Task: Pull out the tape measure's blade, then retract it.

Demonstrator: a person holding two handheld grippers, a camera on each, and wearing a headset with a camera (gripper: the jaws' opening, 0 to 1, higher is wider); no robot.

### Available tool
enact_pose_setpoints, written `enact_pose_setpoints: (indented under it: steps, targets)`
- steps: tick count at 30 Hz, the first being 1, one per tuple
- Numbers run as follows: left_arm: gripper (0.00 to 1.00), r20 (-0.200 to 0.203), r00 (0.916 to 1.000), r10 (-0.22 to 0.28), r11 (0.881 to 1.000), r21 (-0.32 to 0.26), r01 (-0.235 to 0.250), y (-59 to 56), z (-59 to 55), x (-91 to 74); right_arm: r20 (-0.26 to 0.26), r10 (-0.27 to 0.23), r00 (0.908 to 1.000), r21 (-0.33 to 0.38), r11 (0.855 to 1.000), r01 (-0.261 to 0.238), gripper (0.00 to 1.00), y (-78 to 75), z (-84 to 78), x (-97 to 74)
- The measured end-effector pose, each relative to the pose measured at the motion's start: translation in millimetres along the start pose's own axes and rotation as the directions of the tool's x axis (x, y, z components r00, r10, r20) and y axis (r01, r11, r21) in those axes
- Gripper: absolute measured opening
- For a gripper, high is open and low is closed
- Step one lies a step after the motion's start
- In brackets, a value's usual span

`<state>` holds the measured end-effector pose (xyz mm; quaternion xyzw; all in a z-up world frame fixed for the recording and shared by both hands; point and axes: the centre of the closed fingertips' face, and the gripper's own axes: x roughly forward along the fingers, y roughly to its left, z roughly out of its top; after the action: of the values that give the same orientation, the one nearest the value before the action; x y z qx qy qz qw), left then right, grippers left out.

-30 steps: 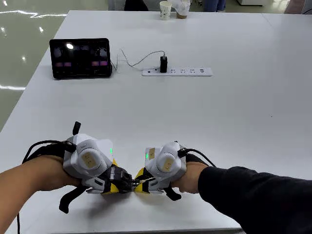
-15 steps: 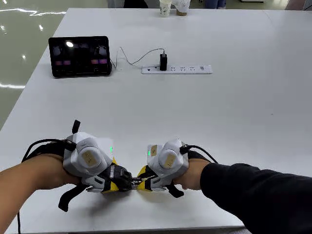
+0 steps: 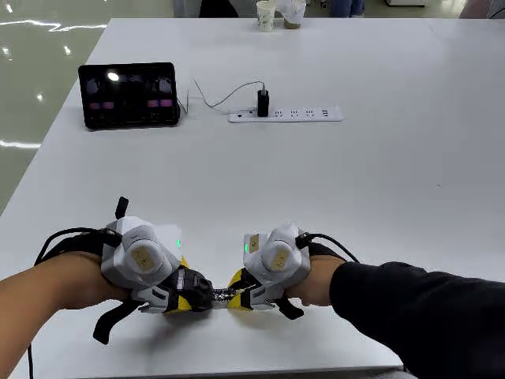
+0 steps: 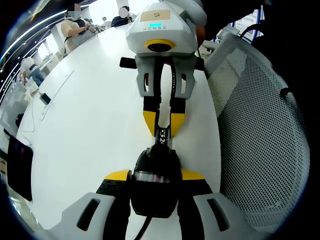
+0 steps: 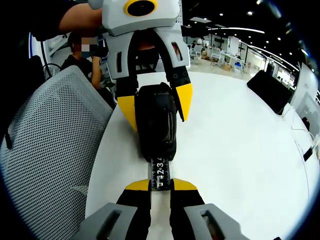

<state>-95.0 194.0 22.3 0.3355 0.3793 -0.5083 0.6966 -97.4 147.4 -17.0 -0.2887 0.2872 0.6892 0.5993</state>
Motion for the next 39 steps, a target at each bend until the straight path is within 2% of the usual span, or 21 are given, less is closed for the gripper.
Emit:
enact_pose_setpoints:
  steps: [39]
  targets:
    - [0.30,0.003,1.0000,-0.001,1.000,0.007,0.001,-0.7,0.6,1.3,-0.009,-0.008,0.9999,0.020,1.000,0.008,0.10,0.9,-15.0,-18.0]
